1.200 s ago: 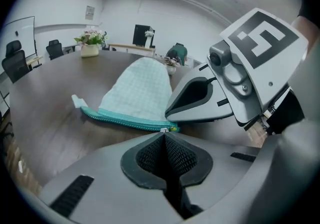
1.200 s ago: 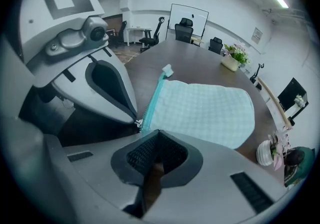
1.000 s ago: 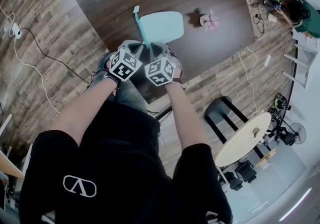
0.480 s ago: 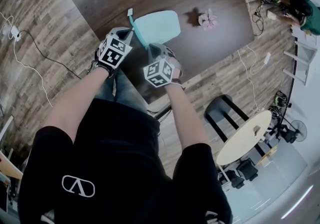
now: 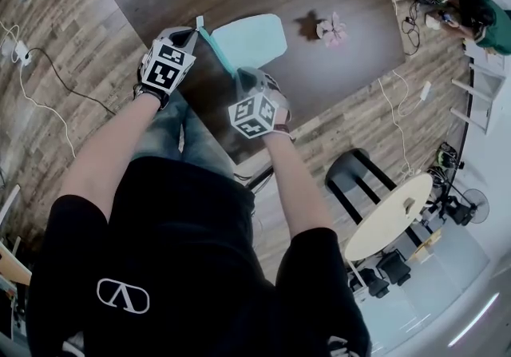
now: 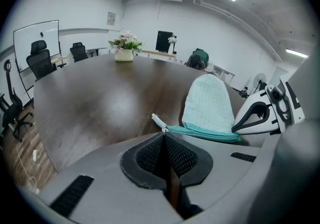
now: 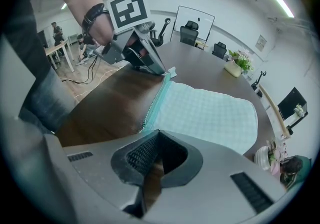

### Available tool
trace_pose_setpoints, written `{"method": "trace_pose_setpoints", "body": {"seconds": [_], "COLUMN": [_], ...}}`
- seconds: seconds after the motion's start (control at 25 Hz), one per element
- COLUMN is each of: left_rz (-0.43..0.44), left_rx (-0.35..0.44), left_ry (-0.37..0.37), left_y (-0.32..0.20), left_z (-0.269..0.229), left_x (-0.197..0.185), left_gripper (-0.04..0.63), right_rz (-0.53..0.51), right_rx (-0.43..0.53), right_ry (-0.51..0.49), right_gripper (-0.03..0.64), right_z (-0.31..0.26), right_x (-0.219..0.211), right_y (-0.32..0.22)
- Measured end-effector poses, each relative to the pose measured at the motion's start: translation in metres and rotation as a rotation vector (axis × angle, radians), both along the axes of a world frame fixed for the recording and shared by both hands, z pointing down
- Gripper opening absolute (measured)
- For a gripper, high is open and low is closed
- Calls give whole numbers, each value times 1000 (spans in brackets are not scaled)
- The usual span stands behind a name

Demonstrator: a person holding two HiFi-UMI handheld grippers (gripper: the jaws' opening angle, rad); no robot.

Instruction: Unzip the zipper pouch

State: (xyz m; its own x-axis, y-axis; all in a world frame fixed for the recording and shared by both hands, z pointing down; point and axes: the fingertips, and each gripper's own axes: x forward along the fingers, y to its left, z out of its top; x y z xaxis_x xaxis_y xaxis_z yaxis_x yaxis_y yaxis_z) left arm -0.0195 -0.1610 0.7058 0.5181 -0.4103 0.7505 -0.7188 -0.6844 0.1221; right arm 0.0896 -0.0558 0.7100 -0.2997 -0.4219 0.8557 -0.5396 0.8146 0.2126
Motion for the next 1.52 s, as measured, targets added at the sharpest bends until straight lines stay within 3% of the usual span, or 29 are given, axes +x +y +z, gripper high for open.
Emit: {"method": "trace_pose_setpoints", "body": {"seconds": [0.36, 0.52, 0.76, 0.92, 1.12, 1.52], "left_rz": [15, 32, 97, 133, 161, 207], "left_rx": [-5, -3, 100, 173, 271, 460], "left_ry": [61, 106, 175, 259, 376, 668], "left_y": [7, 12, 24, 33, 39, 54], "left_z": [-10, -24, -77, -135, -222, -404], "left_x": [-2, -10, -2, 6, 8, 16], "left_gripper": [6, 54, 54, 52, 50, 5], "right_rz": [7, 9, 62, 225, 427, 544], "right_rx": [-9, -17, -42, 57, 221, 636], "right_ry": [7, 11, 9, -125, -357, -635], "right_gripper": [-3, -3, -2, -2, -2, -2], "right_z": [0, 0, -6, -62, -180, -407], "right_x": [-1, -1, 1, 7, 19, 27], "right_y": [-1, -1, -6, -27, -39, -17]}}
